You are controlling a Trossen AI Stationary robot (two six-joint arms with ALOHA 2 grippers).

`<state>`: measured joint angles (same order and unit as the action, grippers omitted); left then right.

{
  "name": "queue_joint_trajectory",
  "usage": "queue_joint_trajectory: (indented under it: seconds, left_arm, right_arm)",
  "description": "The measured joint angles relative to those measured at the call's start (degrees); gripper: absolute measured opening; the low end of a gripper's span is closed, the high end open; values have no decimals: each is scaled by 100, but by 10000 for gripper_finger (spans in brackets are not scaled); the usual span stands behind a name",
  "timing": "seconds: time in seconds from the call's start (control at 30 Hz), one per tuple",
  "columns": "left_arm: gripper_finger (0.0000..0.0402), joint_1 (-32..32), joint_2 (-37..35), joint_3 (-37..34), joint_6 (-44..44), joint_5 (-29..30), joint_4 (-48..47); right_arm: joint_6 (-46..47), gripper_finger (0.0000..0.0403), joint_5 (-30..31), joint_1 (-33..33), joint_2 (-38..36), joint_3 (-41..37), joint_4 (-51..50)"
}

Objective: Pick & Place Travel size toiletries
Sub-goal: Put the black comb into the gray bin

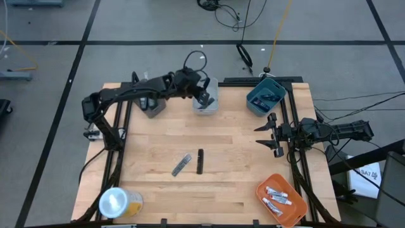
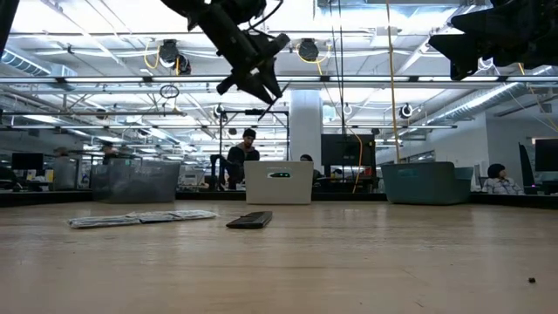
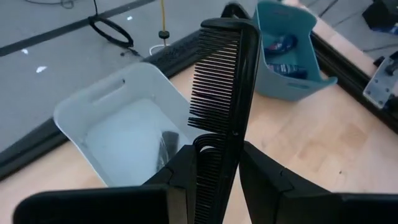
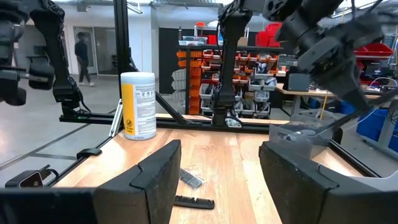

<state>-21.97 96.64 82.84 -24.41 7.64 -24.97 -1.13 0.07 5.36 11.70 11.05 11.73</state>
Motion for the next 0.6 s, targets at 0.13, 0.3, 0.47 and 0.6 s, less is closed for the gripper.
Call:
queue_joint_trajectory:
  seconds: [0.13, 0.3, 0.47, 0.6]
  left_arm:
    - [88, -136, 94, 346, 99, -18, -171]
    - [88, -215, 479, 609, 121, -347, -281]
    - [88, -266, 1008, 805, 131, -421, -285]
    - [88, -320, 1320, 932, 116, -568, -285]
  right_arm:
    - [0, 210, 5, 0, 0, -1, -2]
    - [0, 210, 9, 0, -2, 0, -2]
    - [-2, 210, 7, 0, -2, 0, -9]
    - [-1, 210, 7, 0, -2, -1, -34]
